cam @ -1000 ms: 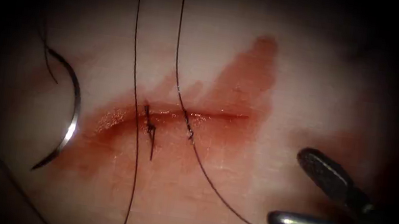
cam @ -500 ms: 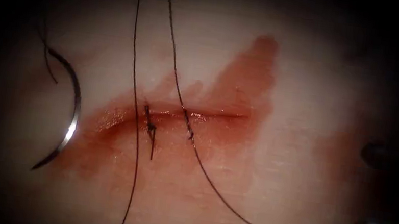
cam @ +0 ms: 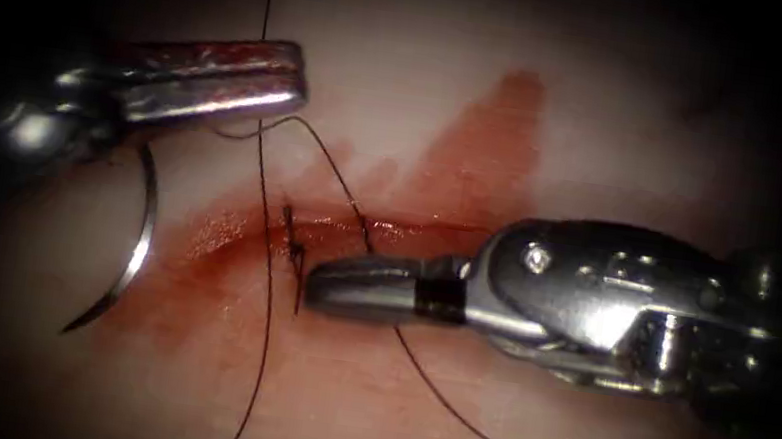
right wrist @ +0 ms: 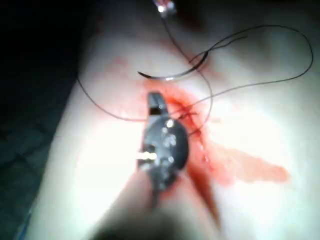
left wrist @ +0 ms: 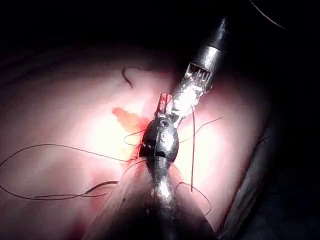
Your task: Wound Closure
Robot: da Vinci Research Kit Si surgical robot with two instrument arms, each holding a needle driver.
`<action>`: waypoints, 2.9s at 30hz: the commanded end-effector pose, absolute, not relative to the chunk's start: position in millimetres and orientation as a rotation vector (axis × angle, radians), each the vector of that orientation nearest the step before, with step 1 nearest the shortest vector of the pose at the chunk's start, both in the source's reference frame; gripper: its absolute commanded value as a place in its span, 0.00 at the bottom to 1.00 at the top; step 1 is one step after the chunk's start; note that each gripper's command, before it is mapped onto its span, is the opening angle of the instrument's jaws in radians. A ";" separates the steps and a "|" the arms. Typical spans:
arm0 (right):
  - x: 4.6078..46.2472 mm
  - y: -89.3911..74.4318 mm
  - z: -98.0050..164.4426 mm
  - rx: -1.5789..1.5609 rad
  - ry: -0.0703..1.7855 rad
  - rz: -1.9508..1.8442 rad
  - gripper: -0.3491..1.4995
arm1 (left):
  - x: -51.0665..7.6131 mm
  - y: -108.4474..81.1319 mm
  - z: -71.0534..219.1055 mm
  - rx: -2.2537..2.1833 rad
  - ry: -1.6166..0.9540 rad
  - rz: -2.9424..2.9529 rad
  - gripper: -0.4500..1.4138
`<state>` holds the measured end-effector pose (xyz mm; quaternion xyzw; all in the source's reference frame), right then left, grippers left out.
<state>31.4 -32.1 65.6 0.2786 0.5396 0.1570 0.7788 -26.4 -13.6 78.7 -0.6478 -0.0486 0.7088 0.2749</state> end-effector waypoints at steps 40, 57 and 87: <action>30.3 -26.1 71.1 0.739 1.774 0.657 0.00 | -29.5 -19.0 92.1 -1.789 -0.072 1.591 0.00; 29.1 -25.9 70.0 1.059 1.782 0.276 0.00 | -30.0 -18.0 95.4 -1.778 -0.103 1.594 0.00; 29.8 -29.0 71.3 1.055 1.029 -0.785 0.49 | -30.5 -18.1 96.6 -1.786 -0.141 1.630 0.00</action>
